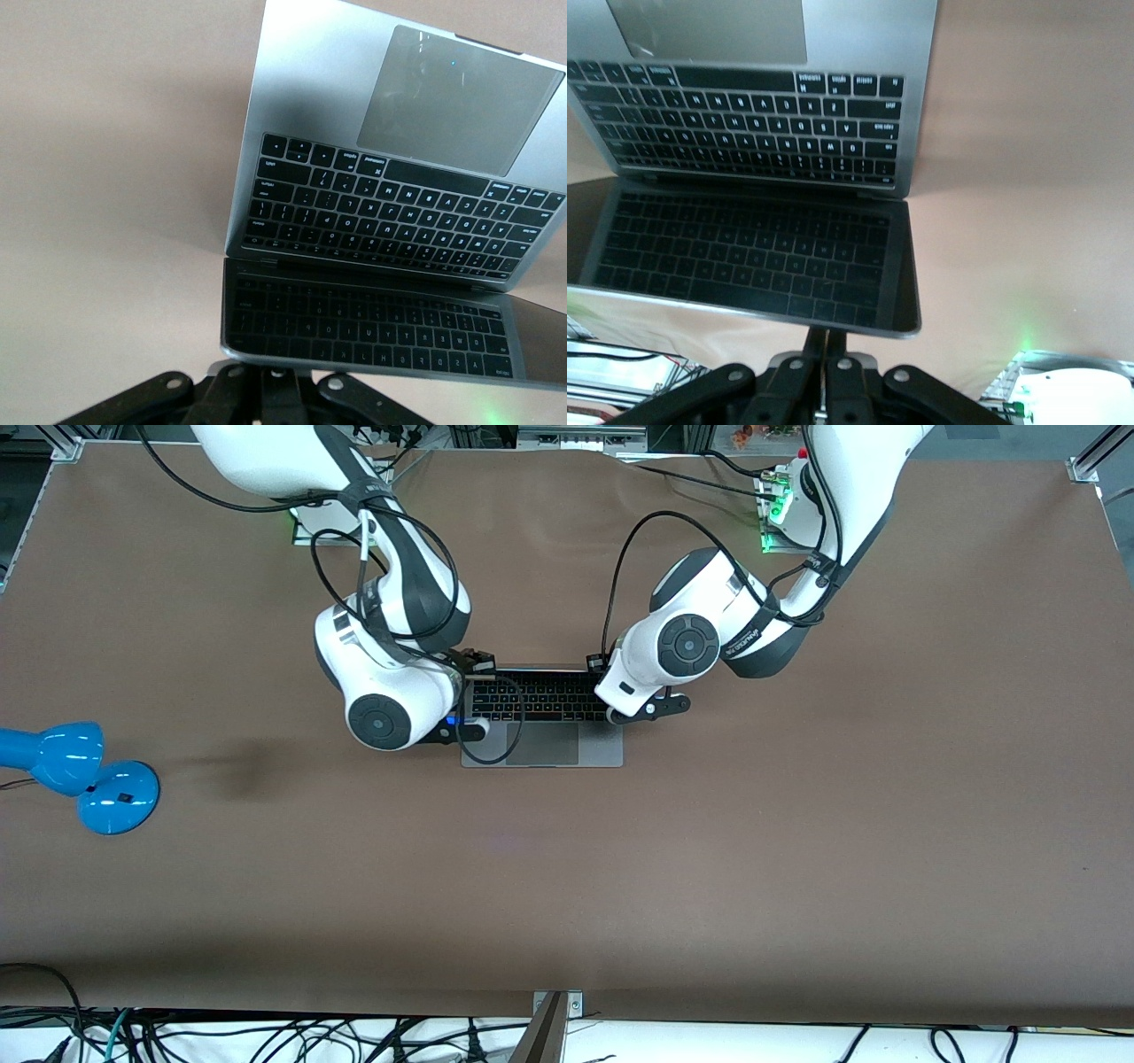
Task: Close laptop with both arms from behind
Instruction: 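Push the screen forward with both grippers, folding it toward the keyboard, then press the lid down flat with both grippers onto the keyboard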
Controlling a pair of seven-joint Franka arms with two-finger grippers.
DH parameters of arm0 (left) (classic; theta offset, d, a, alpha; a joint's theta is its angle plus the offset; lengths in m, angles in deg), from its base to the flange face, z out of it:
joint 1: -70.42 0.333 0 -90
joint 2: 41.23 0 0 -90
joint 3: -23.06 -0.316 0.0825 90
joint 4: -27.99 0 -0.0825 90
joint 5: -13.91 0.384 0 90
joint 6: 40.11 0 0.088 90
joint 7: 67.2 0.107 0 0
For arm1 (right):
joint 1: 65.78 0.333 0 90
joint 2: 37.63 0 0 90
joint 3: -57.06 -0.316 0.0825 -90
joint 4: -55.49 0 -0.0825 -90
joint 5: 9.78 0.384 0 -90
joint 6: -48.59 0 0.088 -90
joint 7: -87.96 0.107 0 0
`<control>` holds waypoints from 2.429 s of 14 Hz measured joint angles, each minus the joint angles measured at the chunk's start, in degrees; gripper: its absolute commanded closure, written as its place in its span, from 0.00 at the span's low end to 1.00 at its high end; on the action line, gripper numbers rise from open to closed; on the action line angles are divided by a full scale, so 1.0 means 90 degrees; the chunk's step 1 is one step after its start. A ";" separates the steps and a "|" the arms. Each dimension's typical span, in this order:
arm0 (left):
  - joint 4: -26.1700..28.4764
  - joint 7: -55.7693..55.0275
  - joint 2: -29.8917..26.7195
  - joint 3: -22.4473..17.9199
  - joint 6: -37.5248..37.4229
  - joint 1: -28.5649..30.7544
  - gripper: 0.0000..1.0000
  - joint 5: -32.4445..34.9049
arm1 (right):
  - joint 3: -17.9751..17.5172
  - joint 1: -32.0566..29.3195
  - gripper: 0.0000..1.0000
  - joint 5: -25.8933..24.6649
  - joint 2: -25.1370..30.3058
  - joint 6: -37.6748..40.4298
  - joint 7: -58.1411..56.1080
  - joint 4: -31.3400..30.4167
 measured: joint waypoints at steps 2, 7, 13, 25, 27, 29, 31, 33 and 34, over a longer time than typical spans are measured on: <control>-0.0080 0.0000 0.0055 -0.0034 0.0000 0.0000 1.00 0.0001 | 0.0000 -0.0044 0.94 -0.0004 -0.0008 -0.0088 -0.0026 0.0055; -0.0291 0.0000 0.0283 -0.0180 0.0002 -0.0004 1.00 0.0013 | 0.0000 -0.0053 0.94 -0.0122 -0.0095 -0.0429 -0.0078 0.0062; -0.0465 0.0000 0.0628 -0.0221 0.0024 -0.0004 1.00 0.0457 | 0.0001 -0.0095 0.94 -0.0167 -0.0421 -0.0678 -0.0286 0.0343; -0.0595 0.0000 0.1240 -0.0340 0.0884 -0.0010 1.00 0.0589 | 0.0023 -0.0181 0.94 -0.0363 -0.1065 -0.1469 -0.0687 0.0575; -0.0604 0.0000 0.1309 -0.0410 0.0992 -0.0074 1.00 0.0633 | 0.0022 -0.0180 0.94 -0.0438 -0.1205 -0.1603 -0.0717 0.0574; -0.0609 0.0000 0.1360 -0.0569 0.1040 -0.0223 1.00 0.0634 | 0.0023 -0.0181 0.94 -0.0450 -0.1282 -0.1669 -0.0845 0.0576; -0.0613 0.0000 0.1383 -0.0668 0.1072 -0.0335 1.00 0.0634 | 0.0031 -0.0200 0.94 -0.0459 -0.1289 -0.1738 -0.0924 0.0577; -0.0618 0.0000 0.1421 -0.0695 0.1087 -0.0366 1.00 0.0634 | 0.0033 -0.0231 0.94 -0.0478 -0.1317 -0.1840 -0.0968 0.0577; -0.0621 0.0000 0.1438 -0.0727 0.1089 -0.0379 1.00 0.0634 | 0.0033 -0.0237 0.94 -0.0534 -0.1356 -0.1930 -0.1014 0.0577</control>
